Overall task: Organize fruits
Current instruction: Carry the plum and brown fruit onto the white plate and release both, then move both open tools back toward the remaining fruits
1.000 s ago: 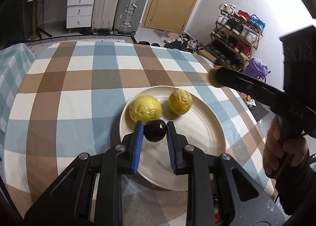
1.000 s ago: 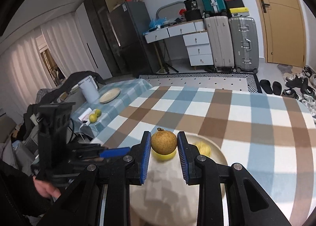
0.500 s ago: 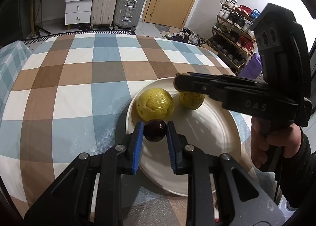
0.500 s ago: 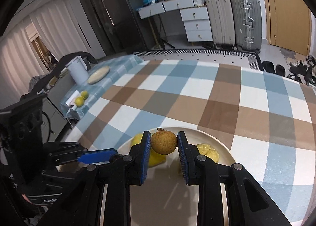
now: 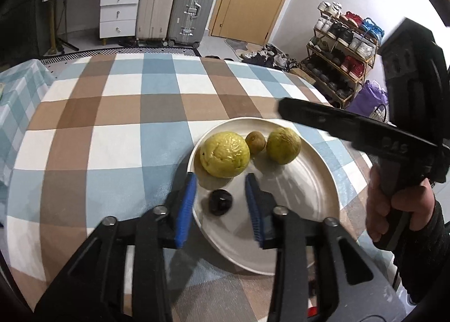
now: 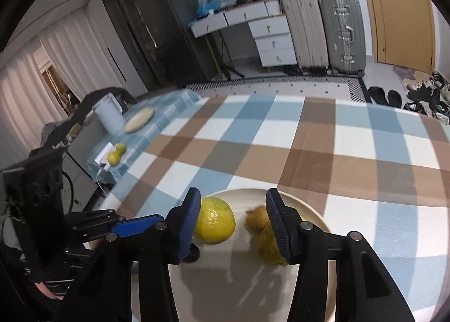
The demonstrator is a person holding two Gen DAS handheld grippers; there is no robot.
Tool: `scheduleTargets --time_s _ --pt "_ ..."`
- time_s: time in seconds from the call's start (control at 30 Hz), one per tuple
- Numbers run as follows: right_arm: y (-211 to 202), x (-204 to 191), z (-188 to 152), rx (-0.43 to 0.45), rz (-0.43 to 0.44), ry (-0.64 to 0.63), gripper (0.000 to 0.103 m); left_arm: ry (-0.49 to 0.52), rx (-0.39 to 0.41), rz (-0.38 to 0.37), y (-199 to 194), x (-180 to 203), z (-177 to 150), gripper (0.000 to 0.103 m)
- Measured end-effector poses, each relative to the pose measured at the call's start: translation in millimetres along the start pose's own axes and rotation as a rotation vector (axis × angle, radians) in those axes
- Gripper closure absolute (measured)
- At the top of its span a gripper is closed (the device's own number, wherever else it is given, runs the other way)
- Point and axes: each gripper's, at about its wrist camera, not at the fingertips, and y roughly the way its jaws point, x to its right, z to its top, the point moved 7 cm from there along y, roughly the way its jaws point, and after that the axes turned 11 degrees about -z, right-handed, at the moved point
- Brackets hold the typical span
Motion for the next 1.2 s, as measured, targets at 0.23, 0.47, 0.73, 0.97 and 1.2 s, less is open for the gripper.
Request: scheduleTargets --time_s 0.23,0.47,0.73,0.97,1.2 --pt "-64 5 -3 0.113 -0.007 0.044 0.026 0.023 0.045 0.032 -33 22 -4 0.04" --pt "-120 5 -25 0.176 -0.024 0.063 0.008 0.039 0.098 0.071 -68 49 -10 0.022" --pt "-165 -1 -61 0.213 -0.025 0.085 0.003 0.056 0.116 0.092 -96 85 -28 0.02" --pt "-197 -9 -88 0.251 -0.041 0.072 0.0 0.073 0.135 0.095 -116 108 -45 0.013" --pt "-214 -14 -115 0.269 -0.052 0.083 0.0 0.065 0.169 0.09 -132 121 -68 0.001"
